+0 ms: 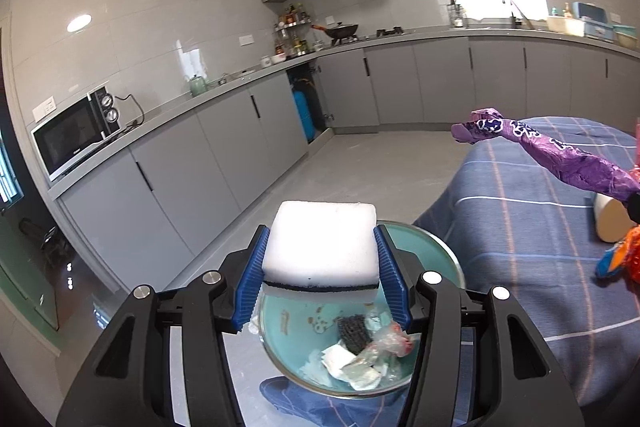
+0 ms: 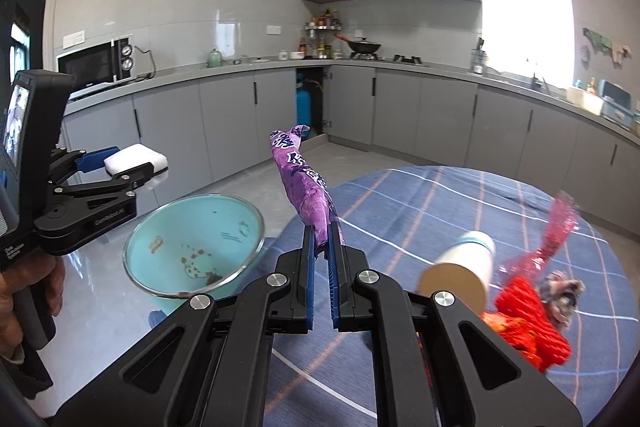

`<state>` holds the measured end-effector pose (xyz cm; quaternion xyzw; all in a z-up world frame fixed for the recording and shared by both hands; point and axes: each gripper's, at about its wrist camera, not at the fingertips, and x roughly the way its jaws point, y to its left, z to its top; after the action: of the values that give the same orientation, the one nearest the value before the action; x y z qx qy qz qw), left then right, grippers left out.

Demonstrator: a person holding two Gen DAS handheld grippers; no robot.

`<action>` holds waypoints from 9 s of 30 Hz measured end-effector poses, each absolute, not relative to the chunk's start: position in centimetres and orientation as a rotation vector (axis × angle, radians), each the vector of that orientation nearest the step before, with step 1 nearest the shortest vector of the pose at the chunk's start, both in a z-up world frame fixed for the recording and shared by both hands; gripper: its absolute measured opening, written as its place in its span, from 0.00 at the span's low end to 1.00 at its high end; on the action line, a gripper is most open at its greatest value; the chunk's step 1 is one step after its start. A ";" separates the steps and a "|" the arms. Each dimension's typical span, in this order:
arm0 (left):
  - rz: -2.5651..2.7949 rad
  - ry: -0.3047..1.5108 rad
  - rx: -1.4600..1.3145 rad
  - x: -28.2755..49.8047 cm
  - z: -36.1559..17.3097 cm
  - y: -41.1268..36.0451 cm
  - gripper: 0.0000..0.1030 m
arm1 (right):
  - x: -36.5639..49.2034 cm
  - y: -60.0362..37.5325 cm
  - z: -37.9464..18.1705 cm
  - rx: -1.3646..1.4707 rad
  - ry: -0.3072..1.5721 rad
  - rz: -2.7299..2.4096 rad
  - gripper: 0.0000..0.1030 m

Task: Collect trash
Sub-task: 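Carry sponge and wrapper over the blue bin and open both grippers, then return to the pile and grasp the orange plastic bag with the left gripper, then grasp the red plastic bag with the right gripper while left holds orange bag, then carry both bags over the blue bin and open both grippers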

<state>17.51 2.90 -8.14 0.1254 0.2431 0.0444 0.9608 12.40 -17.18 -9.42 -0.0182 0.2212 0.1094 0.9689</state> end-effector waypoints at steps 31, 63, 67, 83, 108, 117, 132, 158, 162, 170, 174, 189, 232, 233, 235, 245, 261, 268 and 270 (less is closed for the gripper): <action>0.130 0.585 0.212 19.8 -10.6 6.1 0.67 | 17.6 -10.1 -11.4 -0.109 0.529 0.401 0.25; 0.049 0.551 0.269 17.2 -9.4 1.3 0.85 | 13.8 -16.7 -9.6 -0.007 0.493 0.256 0.58; 0.005 0.547 0.286 17.0 -9.6 -0.8 0.85 | 12.9 -18.5 -9.6 0.012 0.489 0.214 0.60; -0.177 0.510 0.369 15.7 -9.6 -9.7 0.86 | 9.3 -27.0 -10.2 0.082 0.485 0.029 0.60; -0.418 0.516 0.455 13.9 -12.6 -19.6 0.86 | 4.5 -34.6 -13.3 0.146 0.525 -0.206 0.65; -0.531 0.588 0.476 13.8 -14.7 -21.7 0.85 | 4.2 -35.8 -14.4 0.174 0.543 -0.228 0.67; -0.583 0.601 0.505 12.3 -14.5 -21.6 0.26 | 4.0 -35.7 -14.7 0.184 0.546 -0.217 0.67; -0.308 0.518 0.409 13.8 -11.5 -14.5 0.26 | 11.0 -30.3 -14.6 0.055 0.694 -0.077 0.55; -0.310 0.529 0.402 14.1 -11.7 -14.0 0.26 | 11.7 -30.1 -16.0 0.057 0.756 -0.053 0.26; -0.316 0.543 0.378 13.9 -11.9 -13.1 0.26 | 11.0 -29.7 -15.2 0.078 0.737 -0.026 0.08; -0.308 0.534 0.370 13.7 -11.4 -12.7 0.26 | 10.0 -29.1 -13.8 0.072 0.699 -0.016 0.08; -0.231 0.548 0.341 13.6 -10.6 -9.6 0.26 | 10.0 -26.8 -10.6 0.041 0.595 0.018 0.08; 0.058 0.575 0.291 18.3 -9.6 0.1 0.26 | 16.2 -17.6 -9.4 -0.036 0.553 0.182 0.08; 0.064 0.579 0.288 18.5 -9.7 0.4 0.26 | 16.4 -17.6 -9.5 -0.037 0.554 0.185 0.08; 0.084 0.583 0.292 18.9 -9.8 0.9 0.26 | 16.7 -17.2 -9.5 -0.039 0.556 0.195 0.08; 0.136 0.604 0.293 20.2 -10.2 3.0 0.26 | 18.3 -15.2 -9.6 -0.050 0.562 0.242 0.08; 0.193 0.630 0.289 21.0 -10.7 5.3 0.26 | 20.3 -11.6 -9.7 -0.078 0.561 0.322 0.08; 0.203 0.639 0.281 21.5 -10.7 5.8 0.26 | 21.1 -9.9 -9.9 -0.092 0.566 0.354 0.08; 0.206 0.641 0.281 21.6 -10.8 5.8 0.26 | 21.3 -9.6 -10.1 -0.096 0.568 0.364 0.08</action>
<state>21.62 5.80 -10.79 0.1374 0.3136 0.1009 0.9341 21.26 -9.61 -10.05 -0.0470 0.2784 0.1785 0.9426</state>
